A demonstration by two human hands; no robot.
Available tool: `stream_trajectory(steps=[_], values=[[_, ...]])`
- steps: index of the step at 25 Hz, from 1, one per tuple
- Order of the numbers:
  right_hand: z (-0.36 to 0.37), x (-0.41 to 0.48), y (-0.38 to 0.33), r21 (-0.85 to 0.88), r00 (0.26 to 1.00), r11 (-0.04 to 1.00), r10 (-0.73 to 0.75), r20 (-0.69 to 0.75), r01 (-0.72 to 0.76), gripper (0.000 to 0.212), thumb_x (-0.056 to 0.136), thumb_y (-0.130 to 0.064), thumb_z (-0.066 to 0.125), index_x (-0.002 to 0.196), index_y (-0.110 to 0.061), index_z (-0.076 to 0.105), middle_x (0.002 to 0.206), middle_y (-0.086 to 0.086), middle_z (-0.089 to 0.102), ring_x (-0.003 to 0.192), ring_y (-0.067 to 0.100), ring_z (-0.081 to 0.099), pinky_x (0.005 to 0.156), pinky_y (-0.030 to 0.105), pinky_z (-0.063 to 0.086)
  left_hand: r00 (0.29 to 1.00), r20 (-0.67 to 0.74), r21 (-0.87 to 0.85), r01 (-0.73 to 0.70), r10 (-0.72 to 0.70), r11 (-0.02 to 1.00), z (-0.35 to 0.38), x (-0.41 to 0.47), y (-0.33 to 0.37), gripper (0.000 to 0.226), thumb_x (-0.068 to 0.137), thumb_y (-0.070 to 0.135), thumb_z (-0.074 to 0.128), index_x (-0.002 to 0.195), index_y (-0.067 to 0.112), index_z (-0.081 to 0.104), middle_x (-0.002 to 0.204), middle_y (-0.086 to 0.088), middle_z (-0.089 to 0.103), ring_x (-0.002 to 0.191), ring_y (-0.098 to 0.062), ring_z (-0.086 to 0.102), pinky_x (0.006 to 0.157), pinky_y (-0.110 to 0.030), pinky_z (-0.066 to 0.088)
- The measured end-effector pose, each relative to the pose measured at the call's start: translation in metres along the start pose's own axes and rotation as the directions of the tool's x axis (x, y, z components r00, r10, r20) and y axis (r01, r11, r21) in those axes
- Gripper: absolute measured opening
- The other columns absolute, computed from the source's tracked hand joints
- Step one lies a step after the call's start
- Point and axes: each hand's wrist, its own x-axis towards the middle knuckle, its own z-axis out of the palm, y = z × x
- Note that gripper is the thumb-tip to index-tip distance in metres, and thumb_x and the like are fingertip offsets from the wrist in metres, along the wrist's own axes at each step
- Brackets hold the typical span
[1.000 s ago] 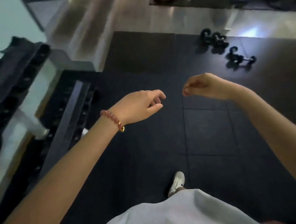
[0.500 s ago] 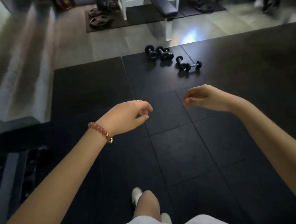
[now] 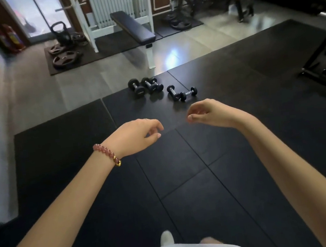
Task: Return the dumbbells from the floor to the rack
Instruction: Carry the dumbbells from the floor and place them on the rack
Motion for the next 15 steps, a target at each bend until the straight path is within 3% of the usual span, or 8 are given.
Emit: stream_trajectory(steps=[3,9,15], values=[[-0.034,0.051,0.035,0.048,0.997,0.997,0.065,-0.042,-0.063,0.012,0.09,-0.027,0.057,0.084,-0.026,0.067,0.082,-0.011,0.069,0.076,0.0,0.059,0.072,0.022,0.044,0.999,0.021,-0.035,-0.033,0.034,0.999,-0.015,0.079,-0.026,0.024,0.094,0.033,0.046,0.116,0.034,0.056,0.104,0.016,0.063,0.097,-0.007,0.058,0.087,-0.03,0.047],[-0.093,0.162,0.15,0.11,0.984,0.981,0.169,-0.061,-0.161,0.012,0.089,-0.027,0.058,0.087,-0.023,0.069,0.085,-0.009,0.071,0.086,0.01,0.065,0.082,0.031,0.05,0.99,0.086,-0.021,-0.111,0.113,0.994,-0.03,0.265,-0.056,0.024,0.093,0.031,0.048,0.114,0.033,0.057,0.105,0.015,0.063,0.098,-0.009,0.058,0.088,-0.032,0.047],[-0.18,0.292,0.248,0.167,0.978,0.967,0.204,-0.046,-0.194,0.011,0.089,-0.024,0.059,0.085,-0.024,0.07,0.083,-0.011,0.071,0.078,0.0,0.063,0.076,0.022,0.048,0.992,0.082,-0.031,-0.09,0.092,0.996,-0.059,0.457,-0.076,0.024,0.093,0.03,0.047,0.114,0.034,0.057,0.105,0.014,0.062,0.099,-0.008,0.059,0.087,-0.029,0.046]])
